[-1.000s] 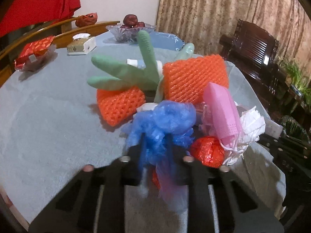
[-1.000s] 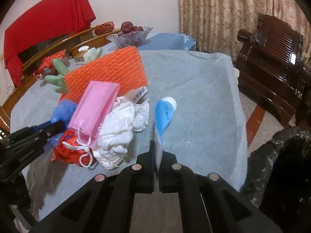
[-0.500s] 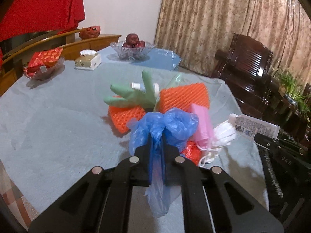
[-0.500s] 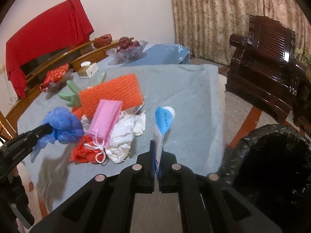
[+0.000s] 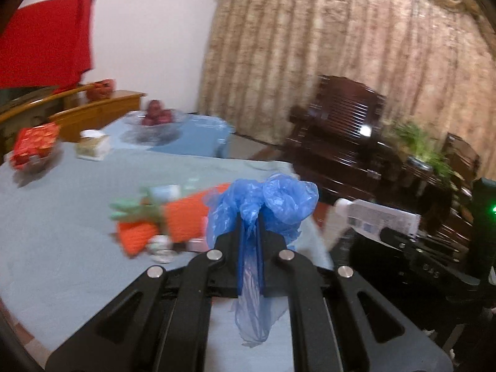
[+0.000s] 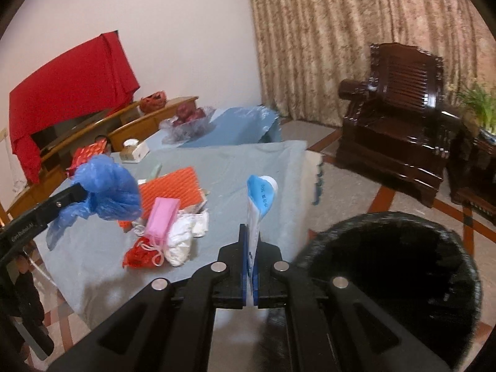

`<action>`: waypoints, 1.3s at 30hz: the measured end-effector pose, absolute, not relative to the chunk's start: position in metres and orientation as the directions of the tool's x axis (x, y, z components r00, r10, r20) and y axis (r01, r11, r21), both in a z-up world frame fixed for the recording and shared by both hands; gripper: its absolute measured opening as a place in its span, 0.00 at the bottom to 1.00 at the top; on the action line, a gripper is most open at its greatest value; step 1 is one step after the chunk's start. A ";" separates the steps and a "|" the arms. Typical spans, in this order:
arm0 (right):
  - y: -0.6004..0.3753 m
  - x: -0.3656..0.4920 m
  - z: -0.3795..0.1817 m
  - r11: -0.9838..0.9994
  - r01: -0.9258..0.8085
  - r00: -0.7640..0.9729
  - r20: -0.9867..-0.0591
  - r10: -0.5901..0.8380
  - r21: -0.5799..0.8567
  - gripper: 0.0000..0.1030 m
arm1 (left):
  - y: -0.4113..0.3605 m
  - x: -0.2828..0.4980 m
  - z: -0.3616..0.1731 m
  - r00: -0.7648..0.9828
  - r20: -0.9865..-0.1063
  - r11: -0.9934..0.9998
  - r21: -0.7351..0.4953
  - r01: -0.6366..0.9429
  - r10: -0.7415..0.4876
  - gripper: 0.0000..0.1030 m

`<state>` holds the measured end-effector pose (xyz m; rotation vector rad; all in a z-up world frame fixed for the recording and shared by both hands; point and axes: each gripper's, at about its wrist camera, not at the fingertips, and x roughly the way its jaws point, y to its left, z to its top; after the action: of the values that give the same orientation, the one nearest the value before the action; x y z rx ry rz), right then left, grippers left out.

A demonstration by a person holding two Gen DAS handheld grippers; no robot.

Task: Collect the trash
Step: 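Carry the tube and blue bag over the bin and open both tools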

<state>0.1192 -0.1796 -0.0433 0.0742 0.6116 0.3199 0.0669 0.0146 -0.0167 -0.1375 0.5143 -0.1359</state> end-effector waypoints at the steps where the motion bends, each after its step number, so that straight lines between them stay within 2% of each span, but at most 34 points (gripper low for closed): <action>1: -0.187 0.116 -0.042 0.952 -0.259 0.777 -0.551 0.305 0.162 0.02 | 0.003 0.069 -0.017 0.854 -0.484 0.978 -0.166 0.126 -0.192 0.05; 7: -0.244 0.095 -0.048 0.978 -0.138 0.800 -0.565 0.201 0.154 0.02 | -0.062 0.090 -0.036 0.789 -0.521 0.945 -0.170 0.279 -0.326 0.05; 16: -0.313 0.078 -0.089 0.991 0.027 0.763 -0.644 0.062 0.127 0.02 | -0.155 0.125 -0.075 0.680 -0.581 0.883 -0.170 0.437 -0.448 0.05; 22: -0.333 0.071 -0.118 0.988 0.085 0.713 -0.700 0.032 0.131 0.02 | -0.201 0.137 -0.113 0.588 -0.656 0.849 -0.160 0.504 -0.473 0.05; 28: -0.338 0.066 -0.137 0.984 0.113 0.661 -0.749 0.027 0.135 0.02 | -0.211 0.138 -0.141 0.516 -0.706 0.827 -0.179 0.533 -0.485 0.09; 31: -0.338 0.065 -0.143 0.984 0.113 0.639 -0.769 0.035 0.138 0.03 | -0.211 0.137 -0.148 0.503 -0.715 0.824 -0.184 0.535 -0.486 0.14; 33: -0.336 0.067 -0.141 0.985 0.110 0.634 -0.772 0.034 0.133 0.04 | -0.208 0.135 -0.146 0.501 -0.716 0.827 -0.191 0.529 -0.486 0.32; 35: -0.334 0.066 -0.137 0.986 0.110 0.639 -0.769 0.024 0.122 0.06 | -0.205 0.134 -0.144 0.507 -0.709 0.829 -0.200 0.522 -0.490 0.38; 37: -0.336 0.064 -0.134 0.986 0.116 0.644 -0.765 0.018 0.121 0.14 | -0.198 0.131 -0.137 0.519 -0.698 0.832 -0.203 0.517 -0.493 0.43; 39: -0.339 0.064 -0.130 0.985 0.119 0.652 -0.758 0.020 0.128 0.35 | -0.190 0.128 -0.129 0.552 -0.680 0.842 -0.188 0.505 -0.483 0.56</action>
<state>0.0637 -0.3386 -0.1303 0.1723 0.8593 -0.0569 0.1283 -0.1901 -0.1288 0.0299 0.7943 -0.5840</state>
